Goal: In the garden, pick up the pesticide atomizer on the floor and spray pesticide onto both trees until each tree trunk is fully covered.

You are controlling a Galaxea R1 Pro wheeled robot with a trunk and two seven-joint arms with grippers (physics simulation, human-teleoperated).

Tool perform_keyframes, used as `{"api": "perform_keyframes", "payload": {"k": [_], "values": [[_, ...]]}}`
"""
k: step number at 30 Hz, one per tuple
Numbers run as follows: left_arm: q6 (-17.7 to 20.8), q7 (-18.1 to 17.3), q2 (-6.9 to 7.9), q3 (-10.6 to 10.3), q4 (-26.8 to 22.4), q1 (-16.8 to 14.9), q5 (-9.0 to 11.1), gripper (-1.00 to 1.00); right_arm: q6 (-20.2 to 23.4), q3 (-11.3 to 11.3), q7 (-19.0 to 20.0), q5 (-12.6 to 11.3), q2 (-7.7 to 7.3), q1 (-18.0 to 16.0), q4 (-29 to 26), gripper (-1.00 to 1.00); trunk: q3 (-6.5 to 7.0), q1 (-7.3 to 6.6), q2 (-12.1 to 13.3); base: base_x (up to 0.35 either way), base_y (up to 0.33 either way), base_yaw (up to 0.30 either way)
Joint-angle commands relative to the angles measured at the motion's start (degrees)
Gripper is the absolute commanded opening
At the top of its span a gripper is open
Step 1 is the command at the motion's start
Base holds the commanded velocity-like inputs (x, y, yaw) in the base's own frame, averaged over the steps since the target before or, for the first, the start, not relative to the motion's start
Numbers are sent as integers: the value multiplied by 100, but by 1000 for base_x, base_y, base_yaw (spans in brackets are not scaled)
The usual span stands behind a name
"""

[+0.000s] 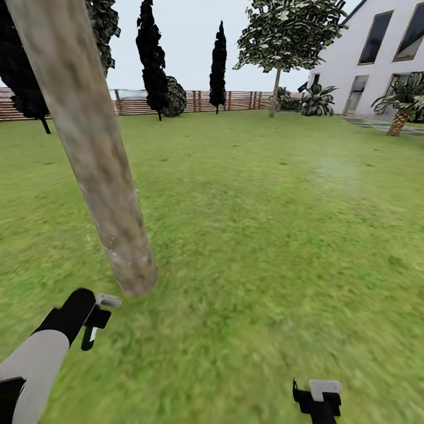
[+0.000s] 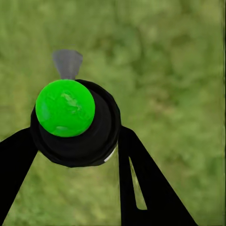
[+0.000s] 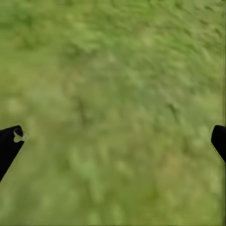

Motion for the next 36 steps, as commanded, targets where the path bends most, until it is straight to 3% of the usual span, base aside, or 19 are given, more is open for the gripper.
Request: {"api": "perform_keyframes", "payload": {"k": [1,3,6,10,13,17,28,36], "values": [[-6,-18,-18,32,-2,4,18,-100,-10,-32,-33,61,2,-4,2,100,-5,1,-2,176,-233,2],[-27,19,-30,27,-53,10,334,-100,-10,-32,-39,61,-11,-4,2,100,-5,1,-2,173,-234,1],[-30,114,-19,45,-81,9,419,-100,-10,-32,-40,61,-9,-4,2,100,-5,1,-2,88,-254,0],[-64,149,-21,565,-99,8,530,-100,-10,-32,-40,61,-7,-4,2,100,-5,1,-2,11,-270,0],[-73,301,-26,669,-100,8,540,-100,-10,-32,-40,61,-7,-4,2,100,-5,1,-2,1,-272,155],[-67,532,-36,692,-100,4,553,-100,-10,-32,-40,61,-7,-4,2,100,-5,1,-2,50,-272,268],[-66,550,-51,702,-100,8,589,-100,-10,-32,-40,61,-1,-4,2,100,-5,1,-2,81,-272,277],[-74,537,-172,718,-101,7,667,-100,-11,-30,-40,61,2,-4,4,100,-5,1,-2,58,-213,278]]}}
